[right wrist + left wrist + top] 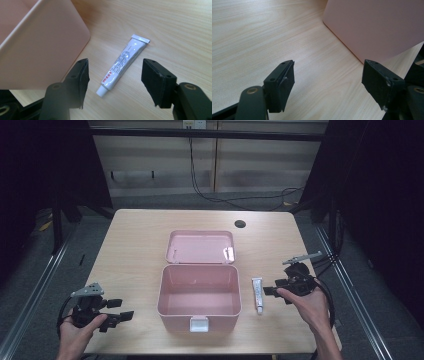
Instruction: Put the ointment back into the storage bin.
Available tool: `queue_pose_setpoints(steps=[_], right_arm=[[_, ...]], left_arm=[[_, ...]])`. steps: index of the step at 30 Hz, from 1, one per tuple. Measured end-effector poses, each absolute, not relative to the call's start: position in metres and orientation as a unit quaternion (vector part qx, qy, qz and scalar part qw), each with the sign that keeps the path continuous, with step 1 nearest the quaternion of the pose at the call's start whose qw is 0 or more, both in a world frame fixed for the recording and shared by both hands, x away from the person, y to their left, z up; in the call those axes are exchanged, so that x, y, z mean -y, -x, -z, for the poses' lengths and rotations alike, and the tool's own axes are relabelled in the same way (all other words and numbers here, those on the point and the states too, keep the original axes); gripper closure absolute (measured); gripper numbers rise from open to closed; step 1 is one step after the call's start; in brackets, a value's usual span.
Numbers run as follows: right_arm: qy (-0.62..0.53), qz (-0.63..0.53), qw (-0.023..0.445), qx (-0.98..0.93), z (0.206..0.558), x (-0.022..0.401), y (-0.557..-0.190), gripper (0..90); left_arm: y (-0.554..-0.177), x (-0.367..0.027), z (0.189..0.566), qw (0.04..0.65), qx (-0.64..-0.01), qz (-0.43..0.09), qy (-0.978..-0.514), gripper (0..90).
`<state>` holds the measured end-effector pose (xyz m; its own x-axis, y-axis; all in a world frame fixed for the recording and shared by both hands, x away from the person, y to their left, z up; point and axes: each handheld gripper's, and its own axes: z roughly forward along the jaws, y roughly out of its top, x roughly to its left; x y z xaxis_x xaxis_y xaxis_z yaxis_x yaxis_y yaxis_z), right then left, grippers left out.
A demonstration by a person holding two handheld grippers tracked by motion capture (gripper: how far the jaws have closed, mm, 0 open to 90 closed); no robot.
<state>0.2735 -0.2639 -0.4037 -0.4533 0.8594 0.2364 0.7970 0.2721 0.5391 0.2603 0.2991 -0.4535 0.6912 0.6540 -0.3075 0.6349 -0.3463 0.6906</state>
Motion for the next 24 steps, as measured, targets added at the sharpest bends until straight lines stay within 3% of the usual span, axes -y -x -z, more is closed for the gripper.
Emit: queue_pose_setpoints(steps=[24], right_arm=[[-0.506,-0.214,-0.015,-0.835,0.397,0.247,-0.296,41.8]], left_arm=[[-0.260,-0.298,0.453,0.417,-0.393,-0.016,-0.820,23.2]])
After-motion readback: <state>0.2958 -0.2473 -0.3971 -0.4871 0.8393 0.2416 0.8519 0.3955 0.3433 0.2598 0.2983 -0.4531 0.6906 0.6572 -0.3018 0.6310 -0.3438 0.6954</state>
